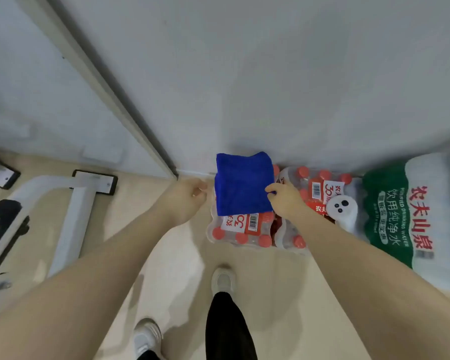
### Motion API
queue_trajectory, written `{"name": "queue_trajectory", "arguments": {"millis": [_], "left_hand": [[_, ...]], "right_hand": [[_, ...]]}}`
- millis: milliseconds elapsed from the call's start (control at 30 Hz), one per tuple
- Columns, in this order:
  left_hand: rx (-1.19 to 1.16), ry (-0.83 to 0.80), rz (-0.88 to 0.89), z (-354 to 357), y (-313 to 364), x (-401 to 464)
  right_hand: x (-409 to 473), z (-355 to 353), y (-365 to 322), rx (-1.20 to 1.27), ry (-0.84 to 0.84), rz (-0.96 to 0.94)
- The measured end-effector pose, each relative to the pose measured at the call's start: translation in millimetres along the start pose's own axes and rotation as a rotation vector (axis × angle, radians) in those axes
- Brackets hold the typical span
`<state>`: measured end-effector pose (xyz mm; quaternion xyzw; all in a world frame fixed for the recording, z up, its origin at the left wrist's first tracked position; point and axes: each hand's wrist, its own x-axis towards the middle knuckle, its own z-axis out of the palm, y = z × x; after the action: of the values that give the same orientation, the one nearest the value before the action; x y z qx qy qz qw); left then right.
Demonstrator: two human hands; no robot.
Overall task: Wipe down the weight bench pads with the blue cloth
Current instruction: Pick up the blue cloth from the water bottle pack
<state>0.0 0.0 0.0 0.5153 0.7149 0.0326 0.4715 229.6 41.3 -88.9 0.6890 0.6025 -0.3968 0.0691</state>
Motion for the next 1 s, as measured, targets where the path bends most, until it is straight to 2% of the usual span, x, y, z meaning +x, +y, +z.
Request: {"name": "queue_trajectory", "arguments": {"millis": [133, 233, 367, 467, 567, 667, 733, 800, 867, 933, 1000], "left_hand": [[0.01, -0.042, -0.06, 17.1, -14.5, 13.8], [0.015, -0.05, -0.082, 22.0, -19.1, 15.1], [0.098, -0.045, -0.067, 5.3, -1.3, 2.3], [0.12, -0.029, -0.055, -22.0, 34.0, -21.5], [0.003, -0.016, 0.032, -43.4, 71.9, -60.2], [-0.165, 0.031, 0.209, -63.1, 99.6, -106.5], [-0.236, 0.103, 0.263, -77.8, 103.5, -140.3], [-0.292, 0.196, 0.24, -93.8, 102.9, -167.8], [-0.366, 0.365, 0.241, -118.5, 97.7, -198.7], [-0.513, 0.538, 0.259, -144.4, 87.7, -228.1], [-0.667, 0.623, 0.287, -165.1, 81.8, -251.4]], "right_hand": [[12.9, 12.0, 10.1, 0.114, -0.032, 0.09], [14.3, 6.2, 7.6, 0.152, 0.041, 0.143], [-1.2, -27.4, -19.2, 0.288, 0.016, 0.025], [-31.3, -75.8, -67.8, 0.4, -0.039, -0.102], [-75.2, -123.5, -122.5, 0.579, -0.144, -0.216], [-124.3, -159.8, -168.2, 0.734, -0.258, -0.318], [-158.9, -178.7, -198.9, 0.745, -0.351, -0.387], [-186.7, -192.9, -226.5, 0.717, -0.456, -0.454], [-217.0, -206.4, -259.9, 0.677, -0.538, -0.548], [-244.2, -211.0, -292.6, 0.668, -0.544, -0.65], [-263.4, -209.5, -314.1, 0.642, -0.452, -0.75]]}}
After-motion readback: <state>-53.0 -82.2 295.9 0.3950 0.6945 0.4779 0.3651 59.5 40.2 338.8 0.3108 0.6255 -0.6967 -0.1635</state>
